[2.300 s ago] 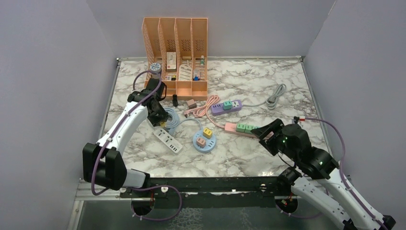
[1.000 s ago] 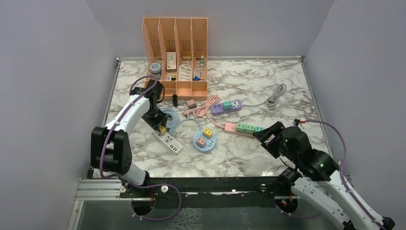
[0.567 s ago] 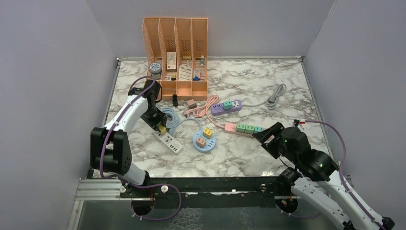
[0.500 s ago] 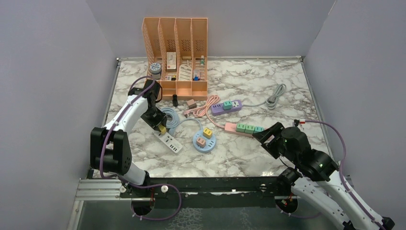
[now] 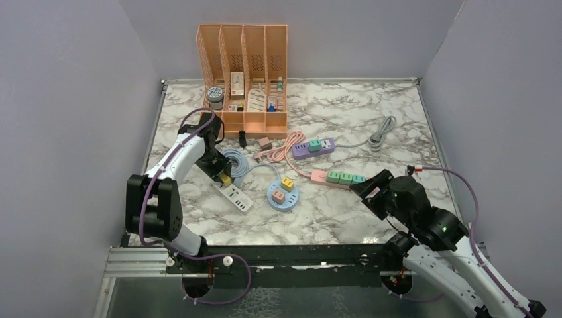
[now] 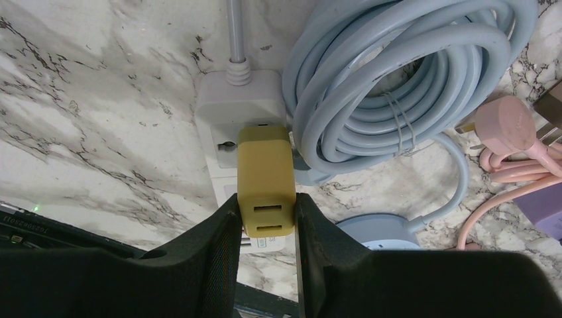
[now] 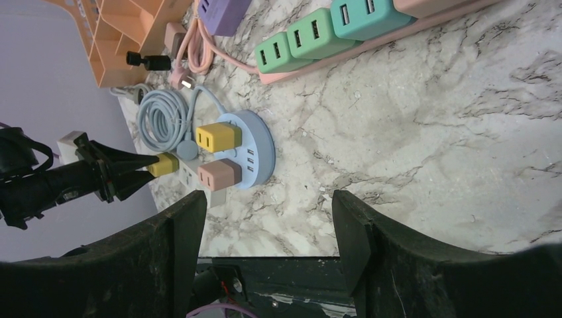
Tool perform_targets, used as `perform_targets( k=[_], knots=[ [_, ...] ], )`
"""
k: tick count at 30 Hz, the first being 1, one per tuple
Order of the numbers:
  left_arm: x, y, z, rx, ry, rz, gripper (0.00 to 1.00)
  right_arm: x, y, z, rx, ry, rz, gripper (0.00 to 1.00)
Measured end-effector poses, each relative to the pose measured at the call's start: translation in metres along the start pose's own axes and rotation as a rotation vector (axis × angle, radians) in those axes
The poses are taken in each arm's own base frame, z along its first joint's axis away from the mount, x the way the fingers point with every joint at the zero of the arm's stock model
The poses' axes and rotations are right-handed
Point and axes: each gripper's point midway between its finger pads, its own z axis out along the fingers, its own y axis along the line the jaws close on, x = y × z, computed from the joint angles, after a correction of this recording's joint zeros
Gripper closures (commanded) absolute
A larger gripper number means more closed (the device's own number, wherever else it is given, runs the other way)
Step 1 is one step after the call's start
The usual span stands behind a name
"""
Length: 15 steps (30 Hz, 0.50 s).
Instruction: Insert the plug
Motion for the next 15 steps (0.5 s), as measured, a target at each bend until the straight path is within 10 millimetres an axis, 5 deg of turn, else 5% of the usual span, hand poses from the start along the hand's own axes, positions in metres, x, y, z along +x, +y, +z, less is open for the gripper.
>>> perform_targets(
  k=[15],
  knots=[
    [-0.0043, 0.0022, 0.0094, -0.002, 0.000, -0.017, 1.00, -0.0005, 0.0004, -0.0015, -0.007, -0.002, 0.002, 0.31]
  ],
)
